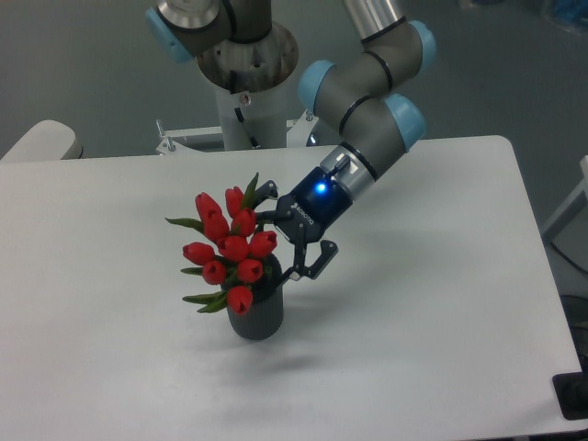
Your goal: Insert the flowers into the vase
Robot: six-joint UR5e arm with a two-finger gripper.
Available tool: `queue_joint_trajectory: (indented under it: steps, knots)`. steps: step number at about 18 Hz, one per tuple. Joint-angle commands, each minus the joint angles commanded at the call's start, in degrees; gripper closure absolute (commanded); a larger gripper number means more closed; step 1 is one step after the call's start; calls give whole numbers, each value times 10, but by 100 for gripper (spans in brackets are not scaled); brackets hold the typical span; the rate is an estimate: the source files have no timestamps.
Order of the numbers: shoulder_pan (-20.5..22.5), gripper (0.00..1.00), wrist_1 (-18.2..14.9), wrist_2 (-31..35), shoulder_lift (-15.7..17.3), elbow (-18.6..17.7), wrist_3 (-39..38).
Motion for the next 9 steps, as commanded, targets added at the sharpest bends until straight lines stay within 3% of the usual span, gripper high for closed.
queue_joint_trajectory:
  steps: [6,9]
  knots:
    - [51,0,0,32,34,17,-1]
    - [71,0,-1,100,46,40,-4]
